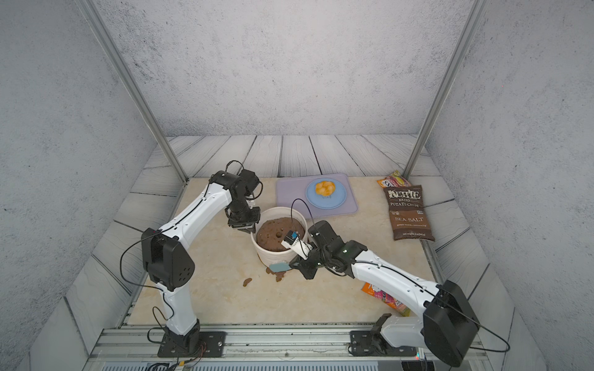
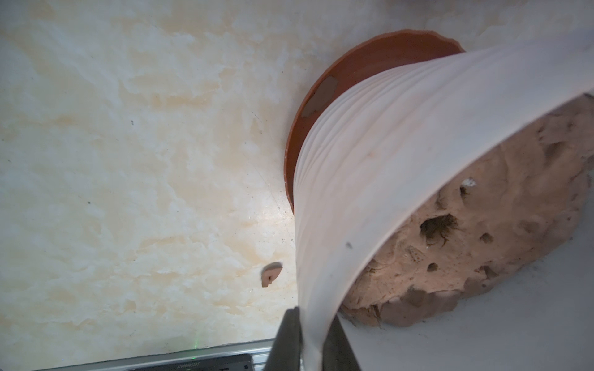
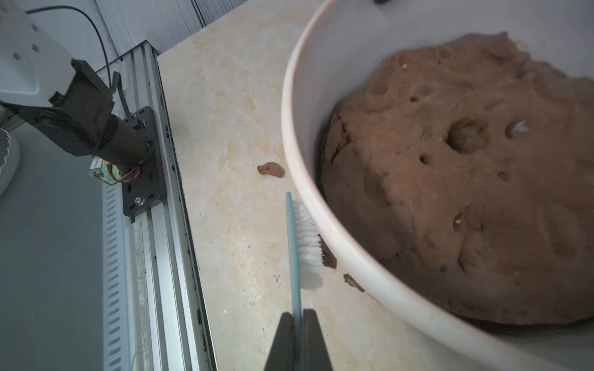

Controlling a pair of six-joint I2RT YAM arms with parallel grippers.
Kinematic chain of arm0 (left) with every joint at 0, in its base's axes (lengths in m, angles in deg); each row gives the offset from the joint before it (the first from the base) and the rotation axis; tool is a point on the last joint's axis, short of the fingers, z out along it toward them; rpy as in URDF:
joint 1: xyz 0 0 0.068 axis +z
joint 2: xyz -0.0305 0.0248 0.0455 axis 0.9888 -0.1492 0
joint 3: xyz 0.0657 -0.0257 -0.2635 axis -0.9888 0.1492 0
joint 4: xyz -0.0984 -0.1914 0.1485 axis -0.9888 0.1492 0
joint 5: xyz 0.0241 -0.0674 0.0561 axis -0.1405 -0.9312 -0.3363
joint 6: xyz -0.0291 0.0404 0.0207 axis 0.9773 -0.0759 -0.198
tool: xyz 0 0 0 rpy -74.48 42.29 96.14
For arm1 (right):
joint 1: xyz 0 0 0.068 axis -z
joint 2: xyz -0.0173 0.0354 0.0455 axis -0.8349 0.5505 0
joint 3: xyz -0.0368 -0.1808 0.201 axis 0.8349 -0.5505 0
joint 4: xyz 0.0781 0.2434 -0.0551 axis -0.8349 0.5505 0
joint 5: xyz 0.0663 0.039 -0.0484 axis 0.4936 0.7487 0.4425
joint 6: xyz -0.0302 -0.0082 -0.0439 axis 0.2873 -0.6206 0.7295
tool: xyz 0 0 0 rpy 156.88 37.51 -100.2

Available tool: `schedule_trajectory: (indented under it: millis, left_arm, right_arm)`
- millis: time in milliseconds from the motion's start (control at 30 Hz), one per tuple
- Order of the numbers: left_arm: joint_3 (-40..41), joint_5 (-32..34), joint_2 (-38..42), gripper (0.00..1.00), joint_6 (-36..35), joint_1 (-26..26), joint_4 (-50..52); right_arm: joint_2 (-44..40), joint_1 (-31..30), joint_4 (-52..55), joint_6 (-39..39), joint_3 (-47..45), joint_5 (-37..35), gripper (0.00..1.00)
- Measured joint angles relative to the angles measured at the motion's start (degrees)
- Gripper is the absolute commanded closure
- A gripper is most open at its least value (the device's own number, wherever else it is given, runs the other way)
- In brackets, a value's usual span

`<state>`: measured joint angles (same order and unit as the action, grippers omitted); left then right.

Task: Scrub the dried mud off the ceramic pot
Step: Brush off the soil from the pot.

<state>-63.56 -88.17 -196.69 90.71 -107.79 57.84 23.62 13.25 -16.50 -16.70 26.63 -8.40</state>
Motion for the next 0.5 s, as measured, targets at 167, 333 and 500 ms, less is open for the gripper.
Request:
schedule_trajectory:
  millis: [167, 333, 500]
  left_arm:
    - [0.0, 0.0, -0.1, 1.00, -0.3, 0.0, -0.1]
    - [-0.9, 0.0, -0.7, 1.00, -1.4, 0.1, 0.3]
    - [-1.4, 0.0, -1.1, 1.00, -3.3, 0.3, 0.5]
  right_arm:
    - [-0.3, -0.7, -0.4, -1.4, -0.7, 0.7, 1.00]
    - [-0.9, -2.8, -1.2, -3.6, -2.6, 1.3, 1.00]
    - [-1.4, -3.8, -3.3, -7.6, -3.7, 3.9, 1.00]
